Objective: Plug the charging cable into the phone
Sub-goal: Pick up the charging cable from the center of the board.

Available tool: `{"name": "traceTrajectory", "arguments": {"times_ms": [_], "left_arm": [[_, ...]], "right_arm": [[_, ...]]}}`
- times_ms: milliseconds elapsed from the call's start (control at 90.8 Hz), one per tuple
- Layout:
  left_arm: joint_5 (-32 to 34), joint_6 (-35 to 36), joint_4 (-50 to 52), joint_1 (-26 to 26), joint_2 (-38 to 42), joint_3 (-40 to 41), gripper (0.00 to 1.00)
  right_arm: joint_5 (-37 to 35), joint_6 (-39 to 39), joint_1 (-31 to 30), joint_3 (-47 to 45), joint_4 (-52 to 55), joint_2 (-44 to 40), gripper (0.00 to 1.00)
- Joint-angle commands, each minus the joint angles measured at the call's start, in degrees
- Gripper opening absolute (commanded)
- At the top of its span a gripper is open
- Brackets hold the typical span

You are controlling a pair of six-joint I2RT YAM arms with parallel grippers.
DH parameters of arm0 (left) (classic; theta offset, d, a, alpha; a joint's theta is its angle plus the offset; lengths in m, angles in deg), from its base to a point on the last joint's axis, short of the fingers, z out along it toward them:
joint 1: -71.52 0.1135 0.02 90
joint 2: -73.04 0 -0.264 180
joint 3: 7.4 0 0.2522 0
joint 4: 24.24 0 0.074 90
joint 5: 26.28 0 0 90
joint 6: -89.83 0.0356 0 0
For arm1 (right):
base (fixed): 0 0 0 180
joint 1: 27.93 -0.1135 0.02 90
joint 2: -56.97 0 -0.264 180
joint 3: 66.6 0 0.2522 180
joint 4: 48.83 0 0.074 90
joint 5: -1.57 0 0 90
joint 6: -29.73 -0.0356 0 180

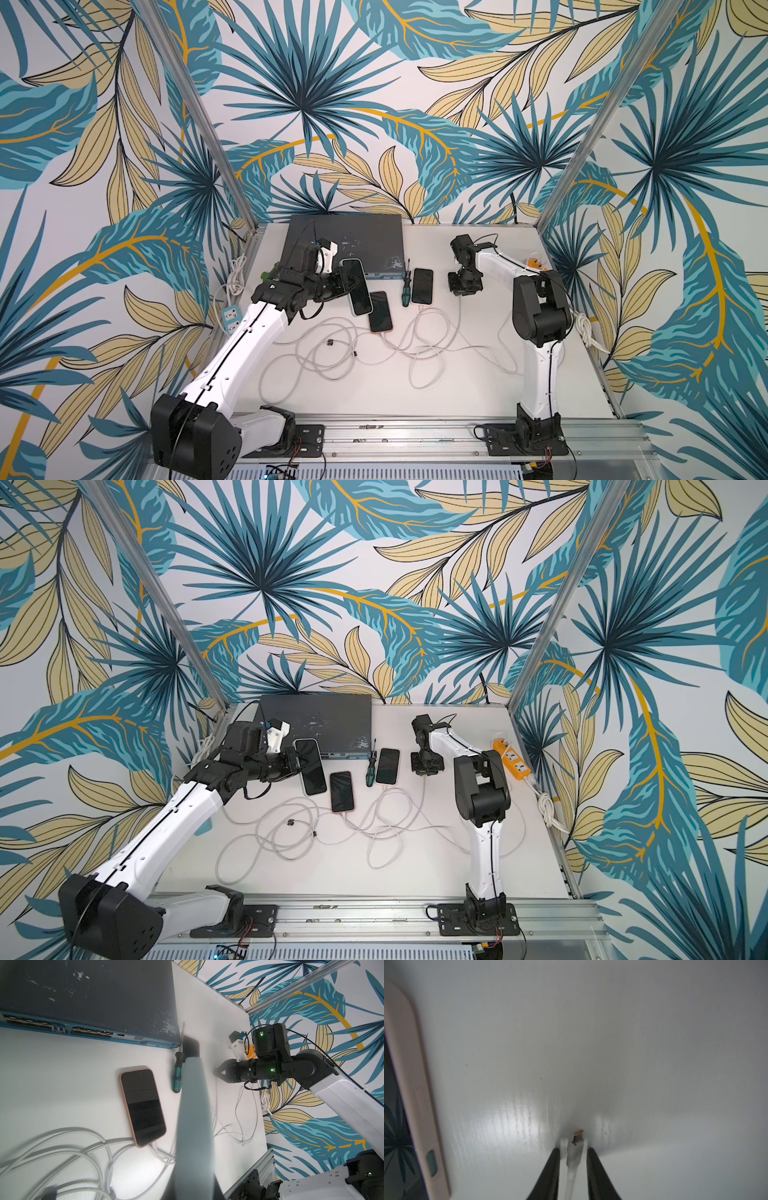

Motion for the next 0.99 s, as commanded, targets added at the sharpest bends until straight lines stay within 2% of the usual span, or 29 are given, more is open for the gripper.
{"name": "traceTrajectory", "arguments": {"times_ms": [0, 319, 441, 551, 672, 771, 859, 981], "left_arm": [[-0.89, 0.8, -1.34, -0.07, 1.39, -0.2, 0.0], [-1.26, 0.33, -2.06, -0.07, 1.24, 0.5, 0.0], [-1.37, -0.18, -2.75, -0.07, 1.17, 1.02, 0.0], [-1.52, -0.43, -3.08, -0.07, 1.17, 0.97, 0.0], [-1.94, -0.58, -3.63, -0.07, 0.89, 0.49, 0.0], [-3.05, -0.83, -5.54, -0.07, 0.4, -0.24, 0.0], [-4.6, -0.81, -10.69, -0.09, 0.74, -0.46, 0.0], [-3.78, 1.1, -17.94, -0.12, 1.75, -1.72, 0.0]], "right_arm": [[-0.52, 1.07, 0.04, 0.1, 1.65, 3.21, 0.24], [-0.83, 0.61, 0.03, 1.08, 3.42, 3.56, 0.15], [-0.99, 0.83, -0.01, 0.74, 3.22, 2.98, 0.0], [-0.76, 1.85, -0.01, -1.47, 0.07, -0.55, 0.0], [5.58, 5.06, 0.02, -6.55, -7.76, -8.5, 0.0], [14.18, 8.03, 0.04, -12.04, -15.23, -17.27, 0.0], [20.91, 9.5, 0.04, -17.71, -22.91, -25.97, 0.0], [25.68, 10.91, 0.22, -23.3, -30.18, -34.67, 0.0]]}}
